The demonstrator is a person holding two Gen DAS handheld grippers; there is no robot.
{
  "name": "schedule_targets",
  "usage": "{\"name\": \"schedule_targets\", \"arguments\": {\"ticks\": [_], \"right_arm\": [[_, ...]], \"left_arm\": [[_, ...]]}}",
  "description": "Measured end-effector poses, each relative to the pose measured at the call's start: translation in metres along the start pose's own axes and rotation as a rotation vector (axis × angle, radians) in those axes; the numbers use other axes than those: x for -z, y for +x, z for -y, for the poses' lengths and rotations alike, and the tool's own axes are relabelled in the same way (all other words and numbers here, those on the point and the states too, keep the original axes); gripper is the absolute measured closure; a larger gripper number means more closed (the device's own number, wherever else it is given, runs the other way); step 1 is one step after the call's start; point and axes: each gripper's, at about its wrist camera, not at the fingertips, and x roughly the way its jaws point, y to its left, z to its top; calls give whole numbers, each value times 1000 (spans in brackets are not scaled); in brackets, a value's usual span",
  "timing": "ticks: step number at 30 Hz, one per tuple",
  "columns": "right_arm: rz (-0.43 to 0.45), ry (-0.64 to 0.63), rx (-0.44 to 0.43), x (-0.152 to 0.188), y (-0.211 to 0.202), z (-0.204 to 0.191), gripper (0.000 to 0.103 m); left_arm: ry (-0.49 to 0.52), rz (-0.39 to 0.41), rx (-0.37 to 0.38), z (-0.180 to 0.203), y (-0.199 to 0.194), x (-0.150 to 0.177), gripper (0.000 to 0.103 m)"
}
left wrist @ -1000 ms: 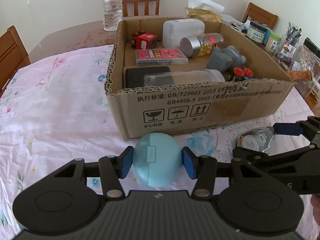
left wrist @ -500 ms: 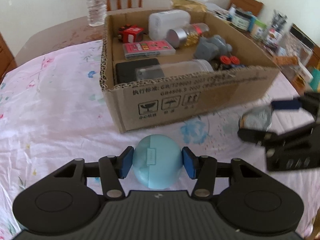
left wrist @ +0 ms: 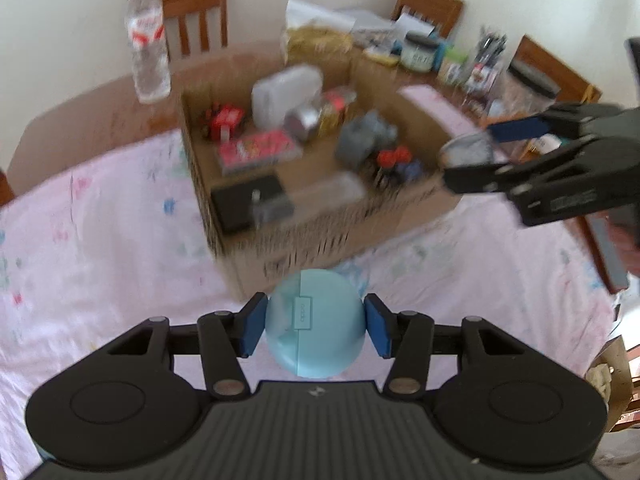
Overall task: Organize rigid objects
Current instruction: 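Carry the blue case with the left tool while the right tool carries the tape to the box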
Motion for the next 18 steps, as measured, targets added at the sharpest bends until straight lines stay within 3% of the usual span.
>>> {"name": "schedule_targets", "arguments": {"ticks": [5,9,18], "right_arm": [[9,-19,6,-12,13,6,10],[-9,-15,3,-14,23,12,10],[-23,-18,4,-17,26,18,10]], "left_arm": [[20,90,6,-1,-11,-35,51],[23,133,-12,-6,6,-61,51],[-11,113,-23,-16,69,-94,51]]}}
